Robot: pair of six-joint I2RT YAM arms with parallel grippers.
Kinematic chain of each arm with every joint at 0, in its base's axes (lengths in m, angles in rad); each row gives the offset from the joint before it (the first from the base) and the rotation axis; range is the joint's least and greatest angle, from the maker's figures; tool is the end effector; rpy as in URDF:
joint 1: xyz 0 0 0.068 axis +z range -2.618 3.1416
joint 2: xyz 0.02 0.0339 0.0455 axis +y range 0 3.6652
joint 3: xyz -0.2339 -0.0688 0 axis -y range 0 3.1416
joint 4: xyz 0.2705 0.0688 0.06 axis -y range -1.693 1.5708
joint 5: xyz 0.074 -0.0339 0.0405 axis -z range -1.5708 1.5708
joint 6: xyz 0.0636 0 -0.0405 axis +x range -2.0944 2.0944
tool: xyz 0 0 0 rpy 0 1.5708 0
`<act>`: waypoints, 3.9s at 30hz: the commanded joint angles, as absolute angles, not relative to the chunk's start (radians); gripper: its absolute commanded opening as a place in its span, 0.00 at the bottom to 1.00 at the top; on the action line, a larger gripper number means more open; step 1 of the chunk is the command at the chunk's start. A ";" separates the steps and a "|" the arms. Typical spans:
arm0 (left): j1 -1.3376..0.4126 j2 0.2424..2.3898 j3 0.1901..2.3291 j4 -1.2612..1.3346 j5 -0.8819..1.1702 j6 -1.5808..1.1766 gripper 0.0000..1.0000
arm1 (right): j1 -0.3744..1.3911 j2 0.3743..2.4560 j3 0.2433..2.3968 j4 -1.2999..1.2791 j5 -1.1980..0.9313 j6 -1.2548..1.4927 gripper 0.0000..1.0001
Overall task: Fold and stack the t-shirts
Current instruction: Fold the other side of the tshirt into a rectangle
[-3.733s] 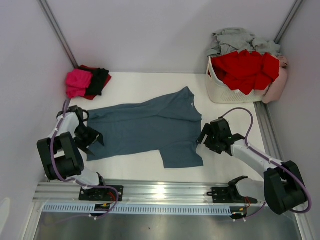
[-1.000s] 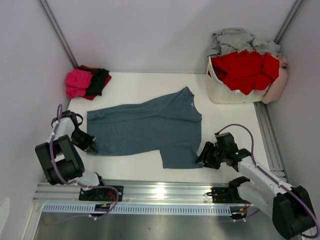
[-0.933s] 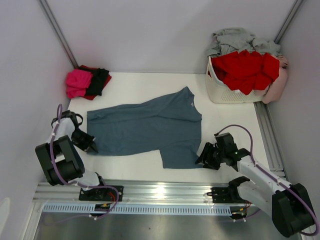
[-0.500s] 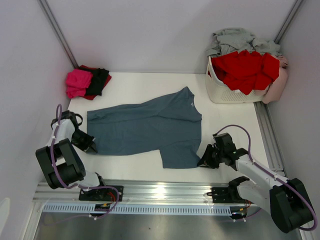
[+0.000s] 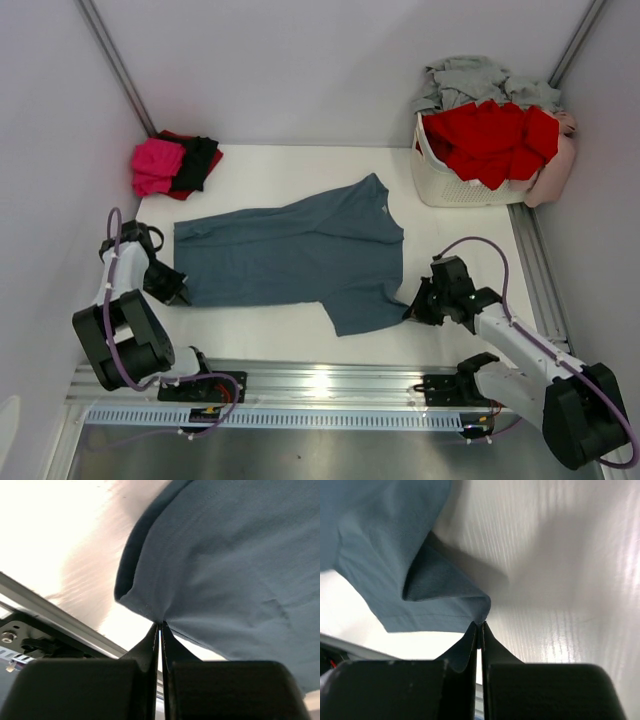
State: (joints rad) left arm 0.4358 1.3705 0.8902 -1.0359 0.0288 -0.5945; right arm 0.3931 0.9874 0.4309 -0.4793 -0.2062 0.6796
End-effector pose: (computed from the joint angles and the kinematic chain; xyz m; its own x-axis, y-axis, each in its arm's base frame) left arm 0.2261 0.1033 0.1336 -0.5143 -0.8571 -0.0291 -0.8554 0.5152 -0.0544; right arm 0.2001 0.0971 0.0996 -0.9143 0.2868 -0.2859 0.1328 0.8793 0.4574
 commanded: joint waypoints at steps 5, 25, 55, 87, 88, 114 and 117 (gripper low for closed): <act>0.437 1.290 0.908 -1.066 -0.064 -0.615 0.01 | 0.353 0.913 0.528 -0.581 -0.002 0.699 0.00; 0.426 1.279 0.972 -0.941 0.060 -0.729 0.00 | 0.324 0.945 0.771 -0.450 0.103 0.732 0.00; 0.288 1.865 1.514 -0.922 -0.100 -0.798 0.00 | 0.344 1.741 1.337 -0.086 0.169 0.644 0.00; 0.282 2.007 1.747 -0.990 -0.098 -0.724 0.75 | 0.394 2.057 1.683 -0.089 0.123 0.399 0.99; 0.279 1.987 1.724 -0.979 -0.094 -0.715 0.75 | 0.405 2.031 1.684 -0.110 0.135 0.385 0.99; 0.101 1.632 1.365 -0.896 -0.197 -0.706 0.73 | 0.482 1.644 1.098 -0.247 0.179 0.577 0.99; 0.098 1.725 1.414 -0.936 -0.181 -0.695 0.72 | 0.483 1.646 1.082 -0.259 0.167 0.594 0.99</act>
